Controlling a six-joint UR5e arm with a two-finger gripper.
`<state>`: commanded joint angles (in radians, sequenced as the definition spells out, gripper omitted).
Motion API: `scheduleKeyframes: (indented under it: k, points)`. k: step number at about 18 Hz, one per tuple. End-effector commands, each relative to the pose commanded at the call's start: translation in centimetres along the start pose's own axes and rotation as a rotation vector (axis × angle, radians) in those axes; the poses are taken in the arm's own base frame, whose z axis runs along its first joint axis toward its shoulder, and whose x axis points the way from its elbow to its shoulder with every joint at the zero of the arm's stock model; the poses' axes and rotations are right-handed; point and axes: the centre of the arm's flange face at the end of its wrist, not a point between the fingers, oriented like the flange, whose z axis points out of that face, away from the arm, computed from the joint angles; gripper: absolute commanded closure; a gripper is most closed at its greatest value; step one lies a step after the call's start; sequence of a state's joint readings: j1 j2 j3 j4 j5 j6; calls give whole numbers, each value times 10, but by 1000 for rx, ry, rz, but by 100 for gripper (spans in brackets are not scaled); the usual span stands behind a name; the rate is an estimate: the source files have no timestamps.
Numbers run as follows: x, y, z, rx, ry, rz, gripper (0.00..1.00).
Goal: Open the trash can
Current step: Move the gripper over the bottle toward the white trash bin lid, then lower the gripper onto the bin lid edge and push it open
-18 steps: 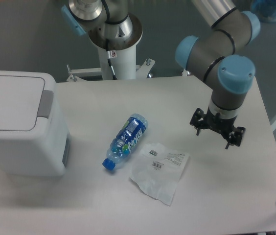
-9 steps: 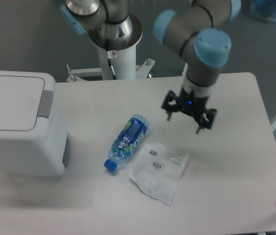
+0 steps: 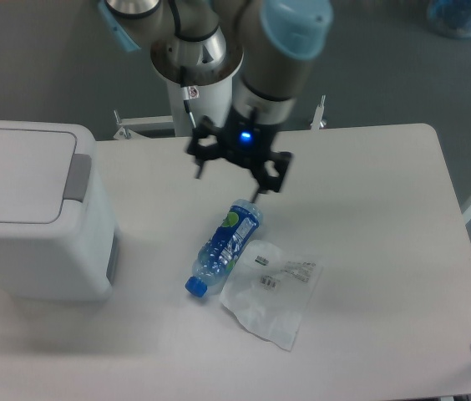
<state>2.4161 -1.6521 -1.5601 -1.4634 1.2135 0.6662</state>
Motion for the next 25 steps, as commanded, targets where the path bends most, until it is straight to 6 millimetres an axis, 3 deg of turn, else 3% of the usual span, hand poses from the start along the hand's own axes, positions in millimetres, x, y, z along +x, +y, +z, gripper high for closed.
scheduleKeyframes:
  k: [2, 5, 10, 20, 25]
  points:
    - [26, -13, 4, 26, 44, -19, 0]
    - [40, -24, -6, 66, 82, -129, 0]
    - [50, -46, -1, 68, 97, -175, 0]
    - [67, -40, 21, 28, 108, -162, 0]
    - [69, -41, 23, 24, 110, -159, 0]
